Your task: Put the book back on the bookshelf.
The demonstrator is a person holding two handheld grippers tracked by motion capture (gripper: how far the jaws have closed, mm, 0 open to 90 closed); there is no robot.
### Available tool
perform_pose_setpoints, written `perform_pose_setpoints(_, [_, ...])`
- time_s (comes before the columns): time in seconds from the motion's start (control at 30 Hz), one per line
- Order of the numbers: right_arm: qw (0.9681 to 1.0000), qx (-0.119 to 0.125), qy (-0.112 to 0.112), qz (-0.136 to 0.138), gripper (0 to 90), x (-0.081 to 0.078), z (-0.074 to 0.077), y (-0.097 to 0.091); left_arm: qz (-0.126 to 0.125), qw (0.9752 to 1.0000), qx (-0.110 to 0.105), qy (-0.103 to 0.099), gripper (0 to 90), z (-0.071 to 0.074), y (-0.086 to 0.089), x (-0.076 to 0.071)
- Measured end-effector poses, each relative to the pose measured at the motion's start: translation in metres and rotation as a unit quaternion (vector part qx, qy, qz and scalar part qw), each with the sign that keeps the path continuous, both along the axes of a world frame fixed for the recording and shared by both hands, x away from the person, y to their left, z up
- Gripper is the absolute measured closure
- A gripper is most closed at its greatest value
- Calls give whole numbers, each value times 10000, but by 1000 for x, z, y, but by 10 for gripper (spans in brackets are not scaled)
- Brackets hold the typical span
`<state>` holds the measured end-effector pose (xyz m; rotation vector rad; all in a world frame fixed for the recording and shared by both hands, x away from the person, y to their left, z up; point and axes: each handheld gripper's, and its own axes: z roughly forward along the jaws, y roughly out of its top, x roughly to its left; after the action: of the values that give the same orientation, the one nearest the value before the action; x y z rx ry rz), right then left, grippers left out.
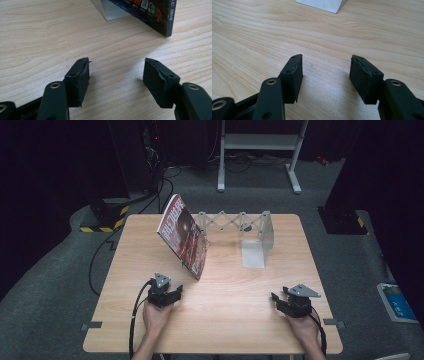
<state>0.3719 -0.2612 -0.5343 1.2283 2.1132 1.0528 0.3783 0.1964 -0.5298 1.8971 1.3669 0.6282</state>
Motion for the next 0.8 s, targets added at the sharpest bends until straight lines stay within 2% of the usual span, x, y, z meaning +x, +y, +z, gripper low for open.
perform_pose_setpoints(0.1, [10000, 15, -1, -2, 441, 0, 0, 0, -6, 10000, 77, -48, 374, -1, -2, -1])
perform_pose_setpoints(0.37, [10000, 20, -2, -7, 439, 0, 0, 0, 30, 9999, 61, -158, 371, -3, -3, -4])
perform_pose_setpoints(0.8, [10000, 35, -52, -4, 428, 0, -1, 0, 51, 9998, 52, -196, 370, -4, -2, -5])
